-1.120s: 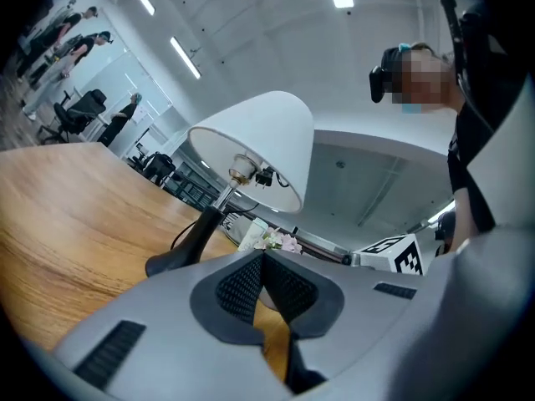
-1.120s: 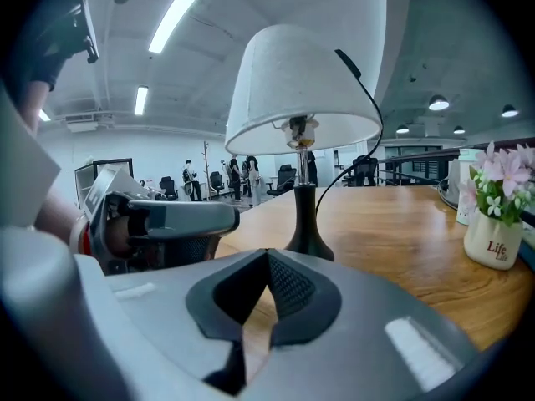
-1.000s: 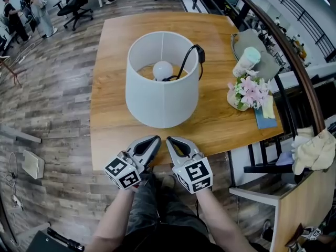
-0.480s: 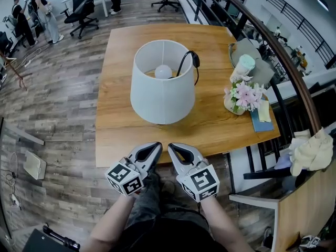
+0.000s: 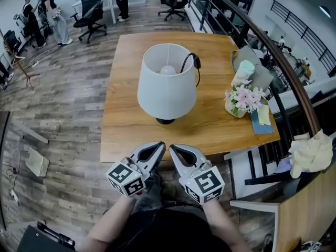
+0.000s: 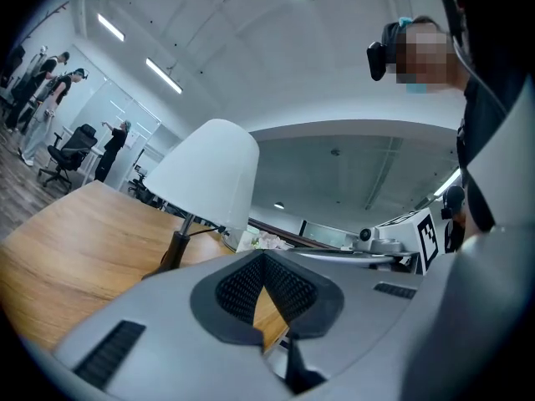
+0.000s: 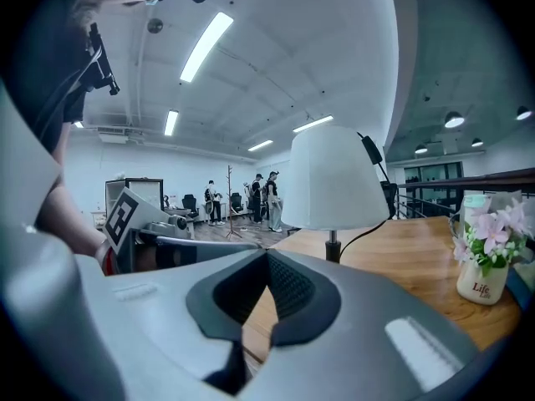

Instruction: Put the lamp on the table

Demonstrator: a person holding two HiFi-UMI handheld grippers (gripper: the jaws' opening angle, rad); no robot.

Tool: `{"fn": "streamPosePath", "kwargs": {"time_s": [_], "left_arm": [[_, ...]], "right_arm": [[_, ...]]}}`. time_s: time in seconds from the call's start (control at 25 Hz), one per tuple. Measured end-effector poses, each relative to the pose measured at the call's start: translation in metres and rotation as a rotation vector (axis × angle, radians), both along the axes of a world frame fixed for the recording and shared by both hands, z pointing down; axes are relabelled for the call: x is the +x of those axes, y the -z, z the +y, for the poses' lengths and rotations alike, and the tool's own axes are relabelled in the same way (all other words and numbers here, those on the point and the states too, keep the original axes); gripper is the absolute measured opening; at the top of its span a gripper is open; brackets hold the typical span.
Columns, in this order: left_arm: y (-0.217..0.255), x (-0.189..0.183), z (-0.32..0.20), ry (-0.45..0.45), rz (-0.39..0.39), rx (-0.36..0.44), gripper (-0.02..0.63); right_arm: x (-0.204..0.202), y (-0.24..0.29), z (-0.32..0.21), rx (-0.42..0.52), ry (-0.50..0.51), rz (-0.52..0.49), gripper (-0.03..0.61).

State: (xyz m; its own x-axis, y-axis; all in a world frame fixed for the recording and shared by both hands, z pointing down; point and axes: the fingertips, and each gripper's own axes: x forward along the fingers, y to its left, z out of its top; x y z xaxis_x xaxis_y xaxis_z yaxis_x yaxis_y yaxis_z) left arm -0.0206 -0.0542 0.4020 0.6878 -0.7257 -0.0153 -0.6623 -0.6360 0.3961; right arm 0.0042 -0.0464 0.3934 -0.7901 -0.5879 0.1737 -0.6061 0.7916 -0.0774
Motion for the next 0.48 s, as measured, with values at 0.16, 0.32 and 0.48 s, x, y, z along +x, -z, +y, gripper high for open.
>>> {"fn": "streamPosePath", "kwargs": {"time_s": [0.16,0.32,0.48], "left_arm": [[0.000,0.001,0.006,0.016,-0.002,-0.001,-0.003],[0.002,-0.004,0.009,0.030,-0.017,0.004,-0.003],[0.004,-0.012,0.009,0.051,-0.016,0.007,-0.003]], "right_arm": [[-0.009,0.006,0.006,0.011,0.027,-0.018,0.008],[-0.015,0.009,0.010,0.014,0.039,-0.039,0.008],[-0.019,0.008,0.011,0.009,0.045,-0.043,0.008]]}}
